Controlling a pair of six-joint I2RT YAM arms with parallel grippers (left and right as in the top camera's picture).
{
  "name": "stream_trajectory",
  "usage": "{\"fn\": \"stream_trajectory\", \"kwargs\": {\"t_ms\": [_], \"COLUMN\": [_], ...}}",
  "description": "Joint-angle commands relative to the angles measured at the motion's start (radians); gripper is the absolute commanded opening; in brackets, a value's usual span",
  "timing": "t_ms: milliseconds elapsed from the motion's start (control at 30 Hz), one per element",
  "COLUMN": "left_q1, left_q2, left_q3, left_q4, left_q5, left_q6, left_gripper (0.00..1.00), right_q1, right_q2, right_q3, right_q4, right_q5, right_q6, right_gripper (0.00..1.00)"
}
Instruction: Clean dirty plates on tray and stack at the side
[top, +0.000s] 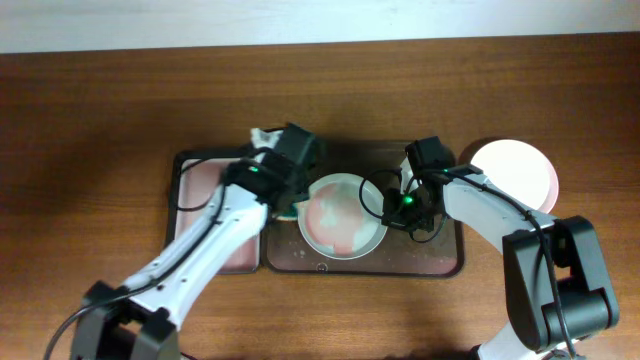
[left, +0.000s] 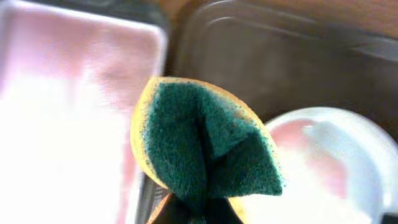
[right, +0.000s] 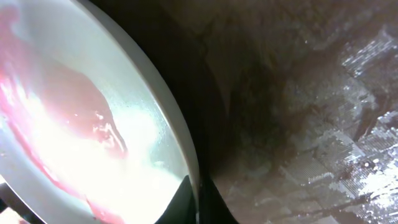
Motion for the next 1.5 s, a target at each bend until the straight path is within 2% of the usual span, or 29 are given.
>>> {"fn": "stream_trajectory", "kwargs": {"t_ms": [0,133,267,467,667,767,900,1033,1133,1233,1333,1400,1467], "left_q1": [0.135,0.341,0.441,0.457,0.457,0.457,0.457,0.457,0.457,0.456,0.457,0.457,0.456], "left_q2": [-0.035,-0.035,-0.032,0.047,0.145,0.154,0.150,0.150,0.150,0.150,0.150,0.150,0.150], "left_q3": [0.003,0.003,0.002,-0.015,-0.015,-0.014,-0.014,-0.014,-0.014,-0.014,-0.014,-0.014,-0.014], "left_q4": [-0.012,-0.029,-0.056,-0.044,-0.036,-0.036,-0.037,-0.037,-0.036,-0.037,-0.036,-0.036,-0.036], "left_q5": [0.159,0.396,0.415,0.333,0.333,0.369,0.386,0.386,0.386,0.386,0.386,0.387,0.387], "left_q6": [0.161,0.380,0.476,0.488,0.488,0.481,0.480,0.480,0.480,0.480,0.480,0.480,0.480], "left_gripper": [0.00,0.00,0.00,0.00,0.00,0.00,0.00,0.00,0.00,0.00,0.00,0.00,0.00], "right_q1": [-0.001,-0.001,-0.001,0.032,0.158,0.196,0.169,0.163,0.163,0.163,0.163,0.162,0.153], "right_q2": [0.006,-0.064,-0.149,-0.217,-0.222,-0.219,-0.217,-0.185,-0.162,-0.162,-0.162,-0.162,-0.162], "right_q3": [-0.005,0.060,0.177,0.285,0.353,0.354,0.338,0.218,0.116,-0.007,-0.046,-0.046,-0.046], "right_q4": [0.000,-0.070,-0.217,-0.356,-0.384,-0.381,-0.430,-0.409,-0.329,-0.190,-0.086,-0.069,-0.030], "right_q5": [0.008,0.042,0.272,0.640,0.866,0.831,0.601,0.448,0.362,0.313,0.209,0.237,0.375], "right_q6": [-0.004,-0.061,-0.076,-0.083,-0.082,-0.037,0.172,0.347,0.438,0.589,0.547,0.462,0.316], "right_gripper": [0.04,0.04,0.04,0.04,0.04,0.04,0.04,0.04,0.04,0.04,0.06,0.36,0.40]}}
